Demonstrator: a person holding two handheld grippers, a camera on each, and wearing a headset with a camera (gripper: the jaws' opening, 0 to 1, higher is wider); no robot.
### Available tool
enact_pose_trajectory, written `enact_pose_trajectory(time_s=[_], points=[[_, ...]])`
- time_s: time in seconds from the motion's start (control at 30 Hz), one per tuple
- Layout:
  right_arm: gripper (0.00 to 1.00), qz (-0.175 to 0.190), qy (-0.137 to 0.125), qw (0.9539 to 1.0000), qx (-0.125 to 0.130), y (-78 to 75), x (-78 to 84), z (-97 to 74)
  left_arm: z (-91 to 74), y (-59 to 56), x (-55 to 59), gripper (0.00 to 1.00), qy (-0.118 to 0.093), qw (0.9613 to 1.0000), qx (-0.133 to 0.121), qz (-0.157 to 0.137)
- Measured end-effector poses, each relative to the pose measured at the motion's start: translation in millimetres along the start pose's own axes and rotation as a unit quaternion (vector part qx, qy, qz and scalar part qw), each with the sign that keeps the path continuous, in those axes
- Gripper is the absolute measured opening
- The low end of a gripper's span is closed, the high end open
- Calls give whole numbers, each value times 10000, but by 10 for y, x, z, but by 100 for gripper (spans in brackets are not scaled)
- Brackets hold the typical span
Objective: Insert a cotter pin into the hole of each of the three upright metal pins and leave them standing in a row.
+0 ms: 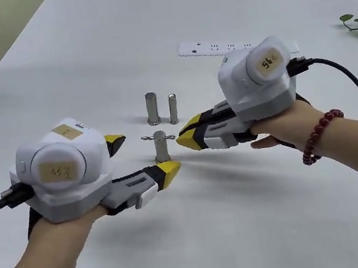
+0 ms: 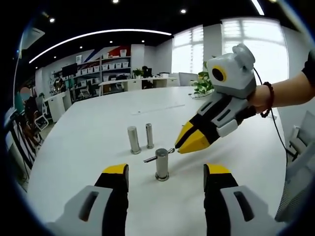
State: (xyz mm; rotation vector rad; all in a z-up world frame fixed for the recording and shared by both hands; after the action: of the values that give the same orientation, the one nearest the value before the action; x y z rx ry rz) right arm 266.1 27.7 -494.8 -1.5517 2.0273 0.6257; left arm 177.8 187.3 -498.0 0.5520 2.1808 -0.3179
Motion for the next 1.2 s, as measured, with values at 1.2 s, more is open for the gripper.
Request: enact_pose_trajectory(time_s=[1.2], points=[[28, 473, -579, 9972, 29, -55, -80, -81, -28, -7, 45, 81, -50, 10000, 70, -16]])
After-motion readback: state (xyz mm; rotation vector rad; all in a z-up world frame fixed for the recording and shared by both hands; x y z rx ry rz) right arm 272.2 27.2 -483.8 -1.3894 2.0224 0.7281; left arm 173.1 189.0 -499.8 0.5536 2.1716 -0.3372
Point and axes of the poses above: the centre of the closed fingertips' face, and the gripper's own axes: z roughly forward along the fingers, y roughly to its left, x roughly out of its underside, the point moved 10 cm from there along -z, roughly backward along the fingers, and after that the axes turned 13 degrees about y, right-handed, at the moved point
